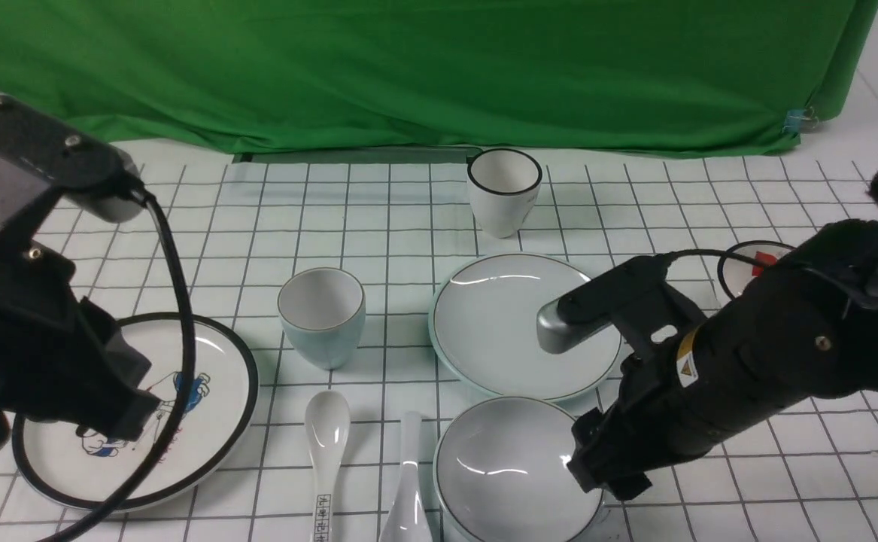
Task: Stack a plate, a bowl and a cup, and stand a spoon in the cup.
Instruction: Use the right arm to grab a blue rice bowl
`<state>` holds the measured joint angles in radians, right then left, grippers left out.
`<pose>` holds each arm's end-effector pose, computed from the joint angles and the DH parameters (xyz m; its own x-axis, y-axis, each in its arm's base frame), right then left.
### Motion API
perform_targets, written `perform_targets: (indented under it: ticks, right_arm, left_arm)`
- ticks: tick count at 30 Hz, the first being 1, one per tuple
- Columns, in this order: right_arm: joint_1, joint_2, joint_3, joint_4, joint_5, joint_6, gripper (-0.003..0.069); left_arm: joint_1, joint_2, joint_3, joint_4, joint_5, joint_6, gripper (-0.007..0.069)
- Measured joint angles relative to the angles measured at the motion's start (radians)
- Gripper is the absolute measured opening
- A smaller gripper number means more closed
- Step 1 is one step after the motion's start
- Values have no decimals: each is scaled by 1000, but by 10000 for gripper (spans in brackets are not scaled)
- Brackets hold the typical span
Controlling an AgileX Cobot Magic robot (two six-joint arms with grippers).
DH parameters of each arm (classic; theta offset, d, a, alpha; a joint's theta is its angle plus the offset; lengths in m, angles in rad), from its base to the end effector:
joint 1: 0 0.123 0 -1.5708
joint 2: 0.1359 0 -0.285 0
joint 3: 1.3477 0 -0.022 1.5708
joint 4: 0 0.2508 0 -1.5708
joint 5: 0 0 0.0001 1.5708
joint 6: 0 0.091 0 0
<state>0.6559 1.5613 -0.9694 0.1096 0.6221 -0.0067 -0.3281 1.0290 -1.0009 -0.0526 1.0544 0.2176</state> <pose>0.2384 0.1908 0.2218 -0.7642 -0.4843 -0.4259 -0.5694 0.8168 0.0929 0.1747 -0.0639 0.3453 -0.7135 0.4439 -0.5421 0.4903 0.8690 0.0661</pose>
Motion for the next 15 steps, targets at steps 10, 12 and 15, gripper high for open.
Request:
perform_targets:
  ticks: [10, 12, 15]
  right_arm:
    - [0, 142, -1, 0, -97, 22, 380]
    - [0, 148, -1, 0, -102, 22, 287]
    - [0, 145, -8, 11, -126, 36, 113]
  left_arm:
    - [0, 0, 0, 0, 0, 0, -28]
    - [0, 0, 0, 0, 0, 0, -28]
    - [0, 0, 0, 0, 0, 0, -28]
